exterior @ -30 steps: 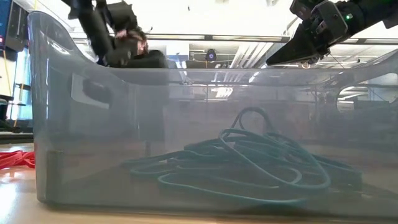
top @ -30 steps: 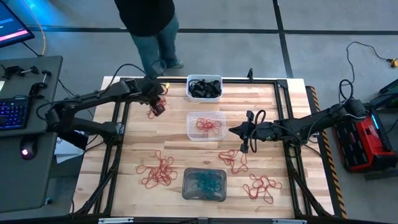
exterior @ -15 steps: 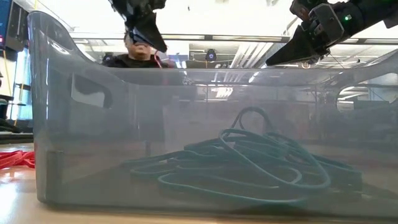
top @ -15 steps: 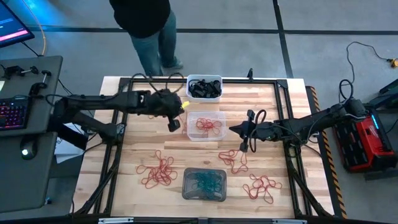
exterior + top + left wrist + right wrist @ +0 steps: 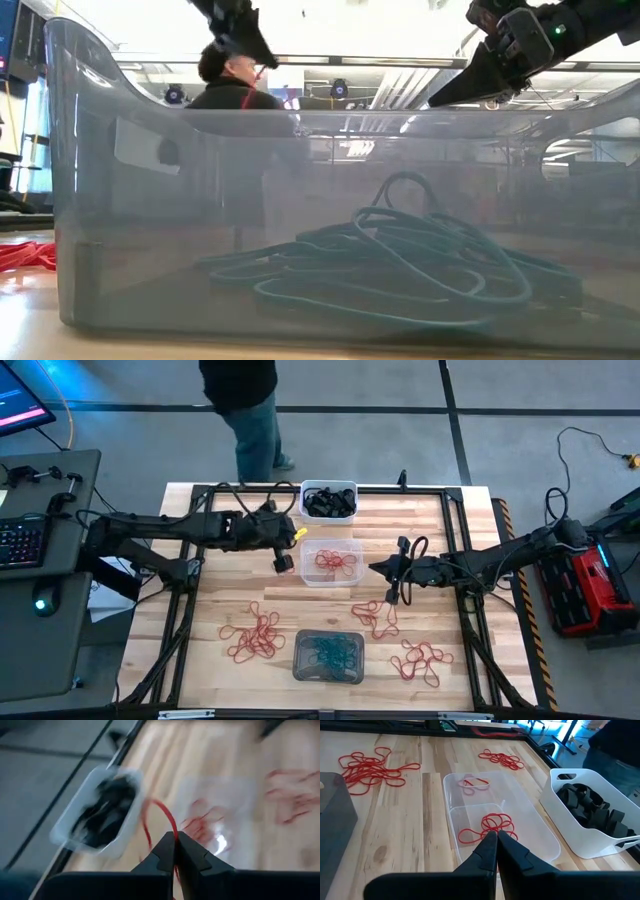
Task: Sort rubber bands into baskets
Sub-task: Put the red rubber band into the transparent bin
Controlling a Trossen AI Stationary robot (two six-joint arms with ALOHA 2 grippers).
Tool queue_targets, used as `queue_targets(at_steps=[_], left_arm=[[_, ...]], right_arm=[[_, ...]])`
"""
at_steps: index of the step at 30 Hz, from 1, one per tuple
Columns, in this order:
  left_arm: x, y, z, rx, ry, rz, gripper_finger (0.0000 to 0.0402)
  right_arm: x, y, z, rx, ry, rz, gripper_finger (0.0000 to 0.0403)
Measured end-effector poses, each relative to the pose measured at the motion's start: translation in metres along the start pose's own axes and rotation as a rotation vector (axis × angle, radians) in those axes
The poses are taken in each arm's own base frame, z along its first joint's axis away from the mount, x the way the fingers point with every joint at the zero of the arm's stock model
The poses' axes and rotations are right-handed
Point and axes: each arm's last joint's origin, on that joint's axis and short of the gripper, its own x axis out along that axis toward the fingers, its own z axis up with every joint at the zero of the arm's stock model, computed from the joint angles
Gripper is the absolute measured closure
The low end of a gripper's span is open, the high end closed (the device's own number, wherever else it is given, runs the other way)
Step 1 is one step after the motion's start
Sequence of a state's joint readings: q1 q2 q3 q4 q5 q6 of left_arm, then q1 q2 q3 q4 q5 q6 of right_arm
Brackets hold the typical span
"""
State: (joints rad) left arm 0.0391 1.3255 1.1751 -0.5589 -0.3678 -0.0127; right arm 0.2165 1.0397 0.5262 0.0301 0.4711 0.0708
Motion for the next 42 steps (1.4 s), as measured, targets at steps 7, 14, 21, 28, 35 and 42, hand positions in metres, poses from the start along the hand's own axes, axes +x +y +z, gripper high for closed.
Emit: queue_targets(at_steps=[7, 14, 21, 28, 35, 42], left_arm=[[0.031, -0.026, 0.009, 0.061, -0.076, -0.092, 0.0401], [0.082, -0.047, 0.007, 0.106, -0.106, -0.143, 0.0401], [0.125, -0.050, -0.007, 0.111, -0.053, -0.123, 0.0401], [0.156, -0.051, -0.026, 0.119, 0.034, -0.124, 0.0401], [0.160, -0.054, -0.031, 0.139, 0.061, -0.125, 0.0372], [0.140, -0.058, -0.015, 0.166, -0.034, -0.136, 0.0310]], right_arm=[[0.000, -0.001, -0.001, 0.001, 0.010, -0.032, 0.0403], [0.000, -0.001, -0.002, 0.010, 0.013, -0.034, 0.0403], [0.000, -0.001, -0.004, 0.007, 0.033, -0.035, 0.0403], [0.000, -0.001, -0.005, 0.014, 0.041, -0.036, 0.0403], [0.000, -0.001, -0.005, 0.014, 0.045, -0.036, 0.0403], [0.000, -0.001, -0.006, 0.034, 0.051, -0.036, 0.0403]])
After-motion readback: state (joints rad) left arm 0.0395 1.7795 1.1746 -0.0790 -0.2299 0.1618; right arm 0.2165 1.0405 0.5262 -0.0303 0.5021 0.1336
